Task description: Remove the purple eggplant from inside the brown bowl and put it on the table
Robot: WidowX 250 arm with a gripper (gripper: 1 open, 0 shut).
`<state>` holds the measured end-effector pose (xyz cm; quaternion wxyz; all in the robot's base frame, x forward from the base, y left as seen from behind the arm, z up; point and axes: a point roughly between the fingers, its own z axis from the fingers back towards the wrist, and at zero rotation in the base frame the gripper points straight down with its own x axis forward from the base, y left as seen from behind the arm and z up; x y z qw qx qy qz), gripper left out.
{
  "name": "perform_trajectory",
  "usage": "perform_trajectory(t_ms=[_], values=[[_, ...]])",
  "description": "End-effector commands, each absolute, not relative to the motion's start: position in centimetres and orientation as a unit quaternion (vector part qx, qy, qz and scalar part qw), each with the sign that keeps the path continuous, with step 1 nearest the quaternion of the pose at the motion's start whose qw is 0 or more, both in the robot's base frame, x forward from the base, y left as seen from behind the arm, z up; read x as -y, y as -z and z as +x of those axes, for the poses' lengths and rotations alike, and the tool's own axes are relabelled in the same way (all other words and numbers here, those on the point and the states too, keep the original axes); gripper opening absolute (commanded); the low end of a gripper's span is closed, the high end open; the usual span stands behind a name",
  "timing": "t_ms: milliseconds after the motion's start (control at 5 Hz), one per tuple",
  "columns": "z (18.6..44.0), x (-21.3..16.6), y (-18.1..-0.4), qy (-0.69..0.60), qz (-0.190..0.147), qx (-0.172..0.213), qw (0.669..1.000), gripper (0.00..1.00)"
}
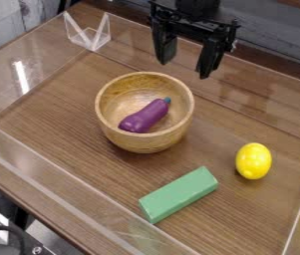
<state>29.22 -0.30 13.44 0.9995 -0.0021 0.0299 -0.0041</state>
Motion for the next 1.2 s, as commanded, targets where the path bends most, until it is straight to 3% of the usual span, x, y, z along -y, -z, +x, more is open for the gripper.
perform_trajectory(t_ms=[0,400,1000], values=[[28.9,0.0,-12.6,0.004,-0.001,-0.041,0.999,1.0],[26.5,-1.6,-10.5,0.005,0.006,-0.051,0.999,1.0],[26.8,-3.1,-8.1,0.005,0.005,-0.044,0.999,1.0]])
